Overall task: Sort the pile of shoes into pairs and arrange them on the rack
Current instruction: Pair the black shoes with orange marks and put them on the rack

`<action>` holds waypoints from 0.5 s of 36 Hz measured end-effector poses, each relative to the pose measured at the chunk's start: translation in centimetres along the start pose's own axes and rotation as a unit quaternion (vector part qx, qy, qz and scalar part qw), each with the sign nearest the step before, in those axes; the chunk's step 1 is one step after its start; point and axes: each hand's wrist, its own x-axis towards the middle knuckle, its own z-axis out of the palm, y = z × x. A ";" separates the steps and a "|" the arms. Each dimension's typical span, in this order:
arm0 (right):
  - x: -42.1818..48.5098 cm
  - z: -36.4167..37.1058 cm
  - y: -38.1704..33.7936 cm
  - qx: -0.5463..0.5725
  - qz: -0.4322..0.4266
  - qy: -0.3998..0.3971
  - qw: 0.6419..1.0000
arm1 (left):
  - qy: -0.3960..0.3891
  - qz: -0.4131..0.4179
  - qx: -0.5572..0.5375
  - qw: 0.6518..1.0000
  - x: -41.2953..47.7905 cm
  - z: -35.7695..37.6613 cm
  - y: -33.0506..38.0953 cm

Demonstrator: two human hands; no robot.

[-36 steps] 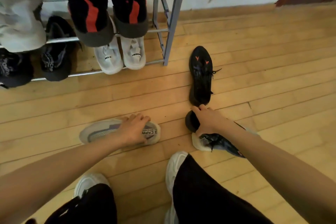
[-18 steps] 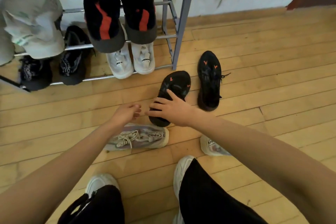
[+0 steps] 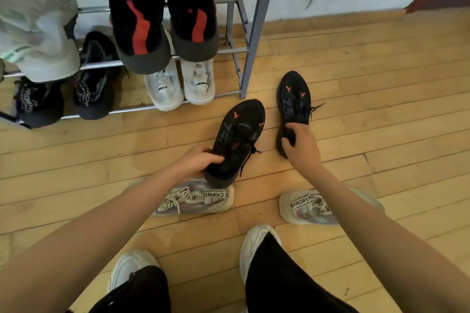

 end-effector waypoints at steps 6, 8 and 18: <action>1.9 0.3 0.7 0.001 0.166 0.029 0.986 | 0.040 0.055 -0.005 0.998 0.0 0.3 -0.5; 2.6 0.3 0.6 -0.012 0.177 0.044 0.983 | 0.060 0.073 -0.014 0.995 0.1 0.7 -0.7; 4.0 -0.4 2.1 0.212 0.354 -0.086 0.907 | 0.058 0.052 -0.022 0.997 1.0 1.5 -0.4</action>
